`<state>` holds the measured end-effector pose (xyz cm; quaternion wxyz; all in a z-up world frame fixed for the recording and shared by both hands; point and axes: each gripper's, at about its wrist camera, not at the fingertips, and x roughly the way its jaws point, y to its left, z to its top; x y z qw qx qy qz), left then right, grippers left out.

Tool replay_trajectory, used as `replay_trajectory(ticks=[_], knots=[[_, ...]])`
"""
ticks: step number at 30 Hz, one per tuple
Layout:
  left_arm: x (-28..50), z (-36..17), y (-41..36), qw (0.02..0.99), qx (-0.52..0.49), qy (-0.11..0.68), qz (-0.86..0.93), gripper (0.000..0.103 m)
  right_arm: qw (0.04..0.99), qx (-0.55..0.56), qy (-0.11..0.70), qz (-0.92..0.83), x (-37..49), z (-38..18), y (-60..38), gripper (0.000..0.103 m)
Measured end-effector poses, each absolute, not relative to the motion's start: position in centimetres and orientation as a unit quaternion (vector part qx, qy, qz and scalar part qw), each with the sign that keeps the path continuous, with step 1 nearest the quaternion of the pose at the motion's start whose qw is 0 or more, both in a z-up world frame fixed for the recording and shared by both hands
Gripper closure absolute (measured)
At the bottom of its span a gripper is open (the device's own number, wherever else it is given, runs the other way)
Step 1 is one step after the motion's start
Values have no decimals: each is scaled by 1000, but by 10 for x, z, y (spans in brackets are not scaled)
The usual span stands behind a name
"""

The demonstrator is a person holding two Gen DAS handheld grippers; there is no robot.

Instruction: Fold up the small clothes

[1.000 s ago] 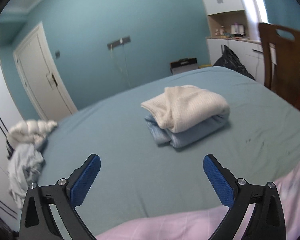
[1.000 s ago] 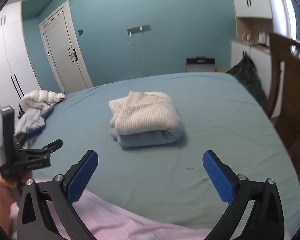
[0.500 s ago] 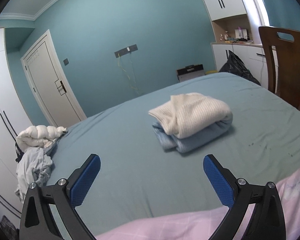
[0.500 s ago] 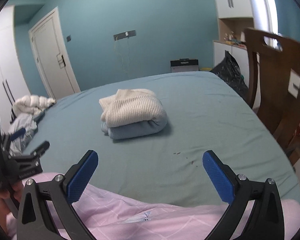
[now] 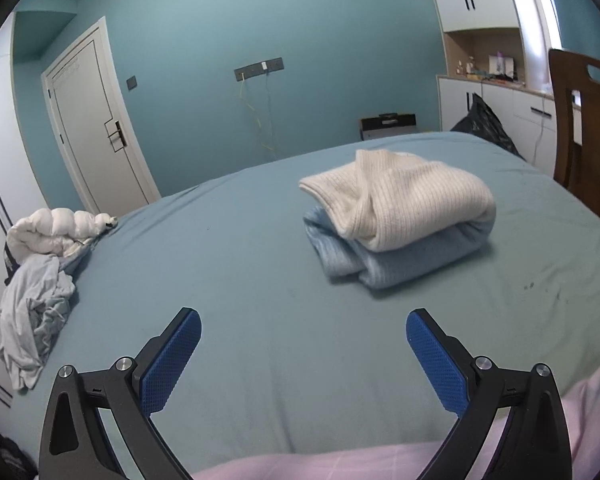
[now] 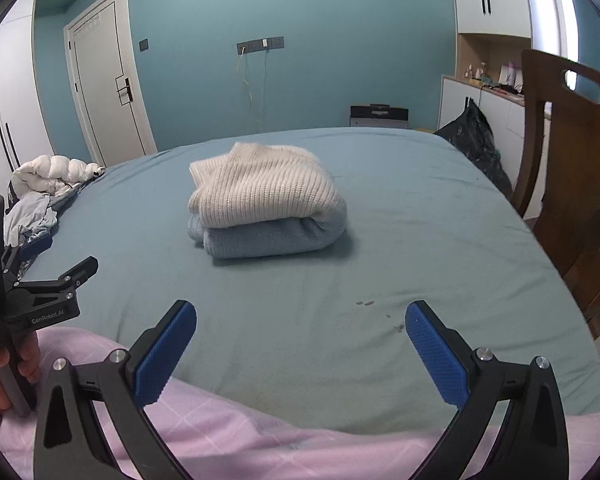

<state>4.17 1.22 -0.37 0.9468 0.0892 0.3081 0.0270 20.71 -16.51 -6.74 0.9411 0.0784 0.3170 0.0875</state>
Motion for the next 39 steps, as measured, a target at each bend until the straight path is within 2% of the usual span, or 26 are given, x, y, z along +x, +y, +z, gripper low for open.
replay_trajectory(ticks=[18, 39], knots=[[60, -11, 9, 941, 67, 331, 12, 0, 927, 68, 352, 112, 208, -72, -170, 1], [61, -11, 12, 940, 47, 338, 11, 0, 925, 72, 354, 117, 204, -66, -177, 1]])
